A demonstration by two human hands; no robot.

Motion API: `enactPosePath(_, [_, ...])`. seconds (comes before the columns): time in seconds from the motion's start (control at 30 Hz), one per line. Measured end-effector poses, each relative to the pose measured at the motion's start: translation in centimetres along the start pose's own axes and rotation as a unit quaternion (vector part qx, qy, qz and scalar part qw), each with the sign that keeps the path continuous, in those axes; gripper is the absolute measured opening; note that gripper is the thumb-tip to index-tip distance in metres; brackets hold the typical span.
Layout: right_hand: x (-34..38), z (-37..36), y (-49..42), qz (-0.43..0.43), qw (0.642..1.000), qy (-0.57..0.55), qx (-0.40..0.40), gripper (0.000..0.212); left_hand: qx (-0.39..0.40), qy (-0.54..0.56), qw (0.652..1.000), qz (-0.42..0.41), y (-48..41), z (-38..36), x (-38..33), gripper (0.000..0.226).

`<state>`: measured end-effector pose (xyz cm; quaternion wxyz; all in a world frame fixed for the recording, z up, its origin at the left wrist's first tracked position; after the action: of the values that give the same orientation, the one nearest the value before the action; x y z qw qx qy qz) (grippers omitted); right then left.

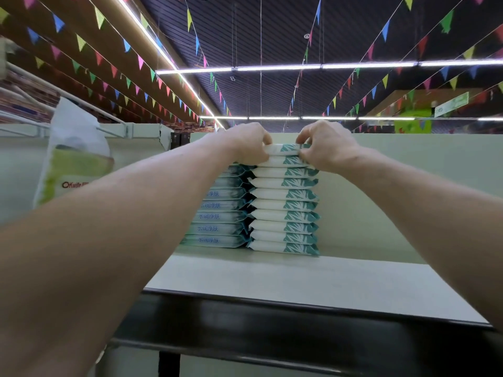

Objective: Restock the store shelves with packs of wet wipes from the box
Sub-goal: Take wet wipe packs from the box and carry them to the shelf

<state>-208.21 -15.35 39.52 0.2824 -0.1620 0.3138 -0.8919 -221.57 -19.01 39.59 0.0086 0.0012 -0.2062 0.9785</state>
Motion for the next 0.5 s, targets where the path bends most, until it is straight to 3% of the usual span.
enactPosePath(0.13, [0.1, -0.3, -0.1, 0.000, 1.000, 0.013, -0.019, 0.019, -0.021, -0.022, 0.999, 0.008, 0.3, 0.1, -0.3, 0.038])
enactPosePath(0.23, [-0.1, -0.8, 0.1, 0.005, 1.000, -0.008, 0.006, 0.019, -0.016, -0.028, 0.999, 0.014, 0.0, -0.3, -0.2, 0.037])
enactPosePath(0.37, [-0.2, -1.1, 0.6, 0.016, 0.999, -0.014, 0.049, 0.035, -0.012, -0.057, 0.998, 0.028, -0.7, -0.5, 0.0, 0.036])
enactPosePath(0.5, [0.3, -1.1, 0.7, 0.007, 0.998, 0.014, 0.059, 0.029, -0.019, -0.095, 0.994, 0.048, -0.7, -0.5, -0.4, 0.034])
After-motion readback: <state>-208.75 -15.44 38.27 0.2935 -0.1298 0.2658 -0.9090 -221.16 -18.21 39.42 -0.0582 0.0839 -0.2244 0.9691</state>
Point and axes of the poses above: each hand's wrist, its own y-axis away from the middle knuckle, its own z-axis out of the back of the hand, x = y × z, the point moved 5 cm from there along -y, towards the middle knuckle, and after that the axes turned 11 degrees about x, right-handed, at the moved point
